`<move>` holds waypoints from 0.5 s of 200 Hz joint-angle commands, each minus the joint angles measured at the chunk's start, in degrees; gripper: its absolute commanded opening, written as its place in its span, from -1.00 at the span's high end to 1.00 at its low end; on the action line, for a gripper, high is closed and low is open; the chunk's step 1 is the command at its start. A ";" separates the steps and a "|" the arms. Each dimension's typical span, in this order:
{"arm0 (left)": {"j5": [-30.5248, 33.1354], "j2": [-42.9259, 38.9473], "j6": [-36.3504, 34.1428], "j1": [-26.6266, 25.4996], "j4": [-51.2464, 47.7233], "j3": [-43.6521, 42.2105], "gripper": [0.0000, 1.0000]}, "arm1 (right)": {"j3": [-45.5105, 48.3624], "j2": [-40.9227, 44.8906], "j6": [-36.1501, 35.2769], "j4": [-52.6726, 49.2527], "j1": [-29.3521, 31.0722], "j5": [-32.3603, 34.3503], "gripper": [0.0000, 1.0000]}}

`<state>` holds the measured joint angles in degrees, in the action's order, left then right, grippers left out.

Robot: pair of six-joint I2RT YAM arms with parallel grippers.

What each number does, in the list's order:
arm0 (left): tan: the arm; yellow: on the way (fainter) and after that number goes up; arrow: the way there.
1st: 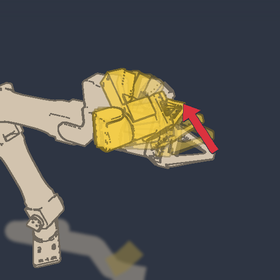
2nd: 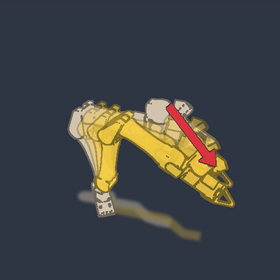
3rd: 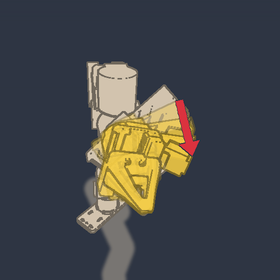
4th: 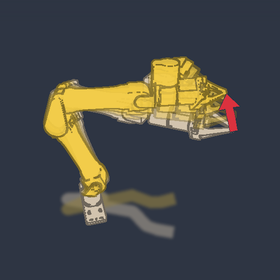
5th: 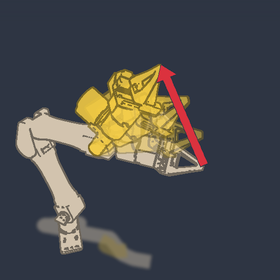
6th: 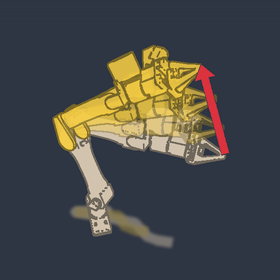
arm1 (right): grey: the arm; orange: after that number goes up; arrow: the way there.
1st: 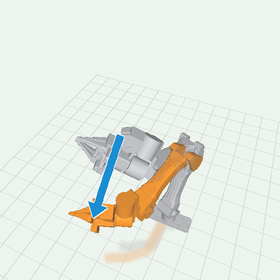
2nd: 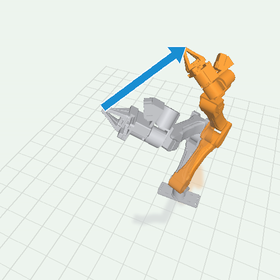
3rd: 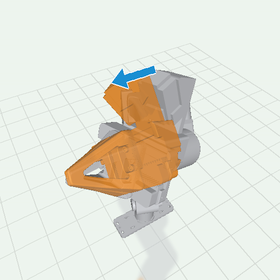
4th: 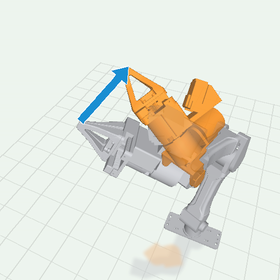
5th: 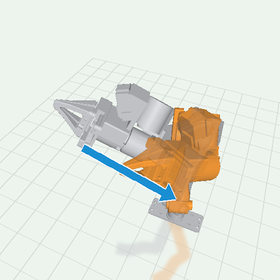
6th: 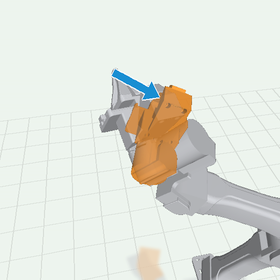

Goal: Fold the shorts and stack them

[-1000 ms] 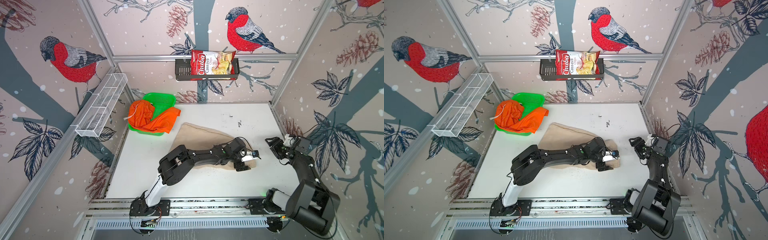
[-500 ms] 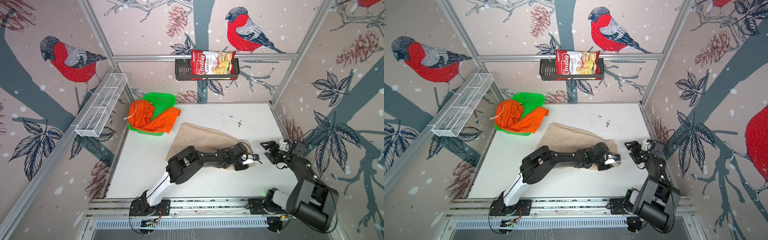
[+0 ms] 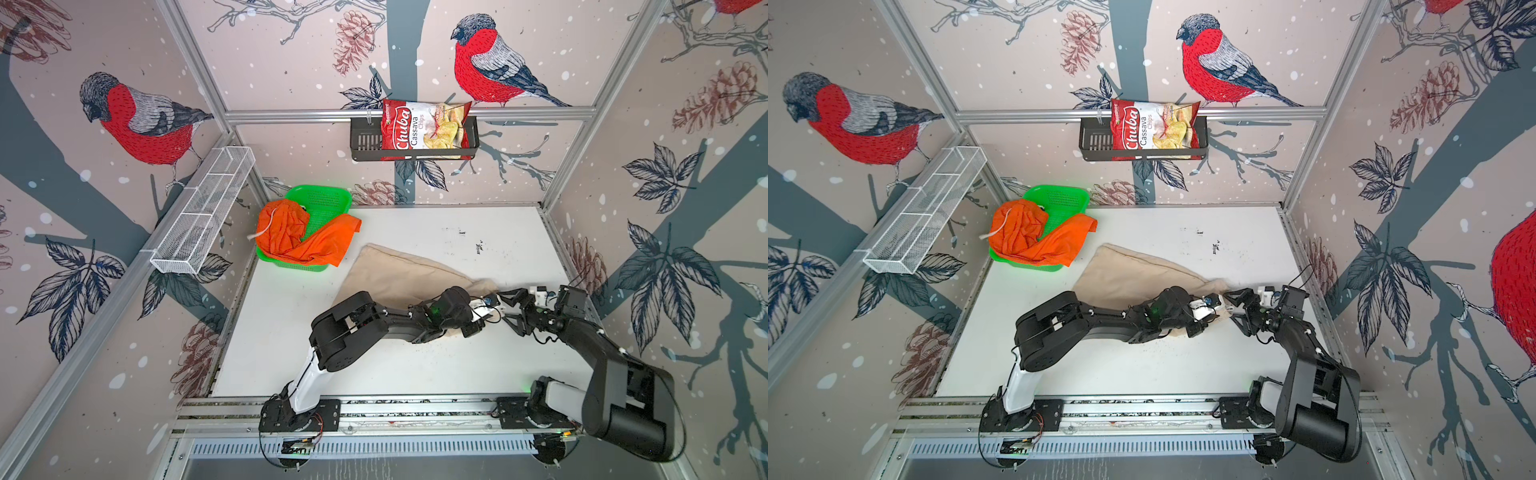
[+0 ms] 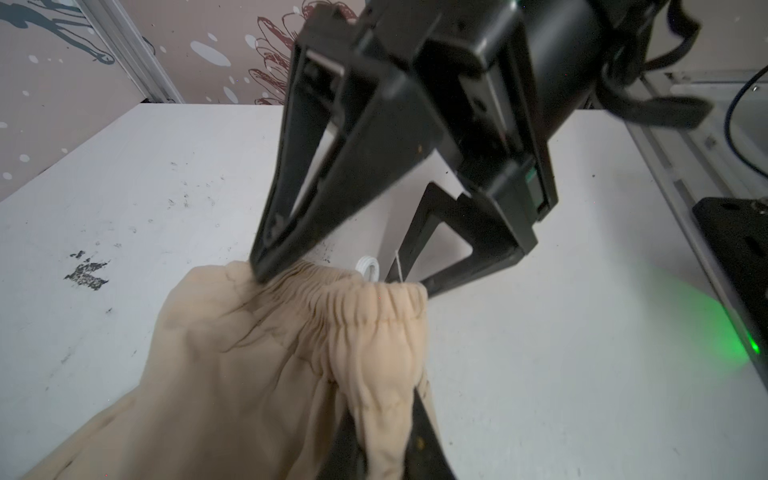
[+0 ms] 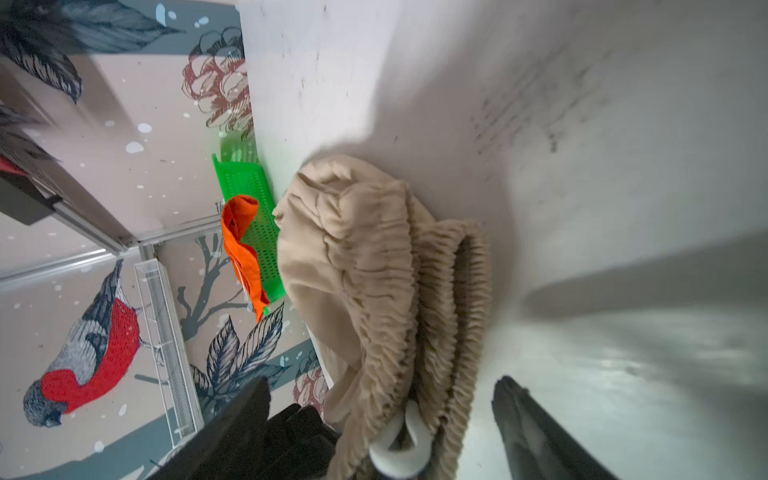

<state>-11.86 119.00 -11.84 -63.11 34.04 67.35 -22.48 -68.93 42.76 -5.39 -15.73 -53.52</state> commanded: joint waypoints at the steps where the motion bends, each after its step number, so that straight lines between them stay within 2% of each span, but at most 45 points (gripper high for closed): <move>1: -0.65 -0.66 2.27 0.09 6.17 -0.48 0.72 | 0.60 -0.36 4.91 5.49 2.53 -0.65 -0.71; 46: -1.24 -0.79 1.67 0.03 7.17 -0.95 0.70 | 1.39 -1.35 7.65 10.63 4.13 -0.01 -0.68; 50: -1.24 -0.70 1.37 -0.07 6.78 -0.79 0.67 | 1.12 -1.57 7.57 11.12 4.16 -0.01 -0.57; 59: -0.73 -0.77 0.95 -0.33 6.12 -0.71 0.52 | -0.23 -2.36 5.74 10.04 4.12 0.51 -0.12; 72: 0.67 -1.66 1.72 -0.26 5.80 -1.32 0.16 | -4.47 -2.62 -0.82 2.35 4.15 4.62 0.25; 87: 2.50 -3.76 3.54 0.23 5.43 -2.86 -0.14 | -9.92 -2.28 -8.78 -7.83 4.05 11.44 0.48; 100: 3.48 -6.13 6.48 1.23 4.47 -4.47 -0.18 | -13.87 -1.12 -12.67 -13.52 3.71 16.18 0.56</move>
<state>-11.05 116.29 -9.15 -63.09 36.93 64.75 -30.74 -71.40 41.39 -6.85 -11.68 -47.75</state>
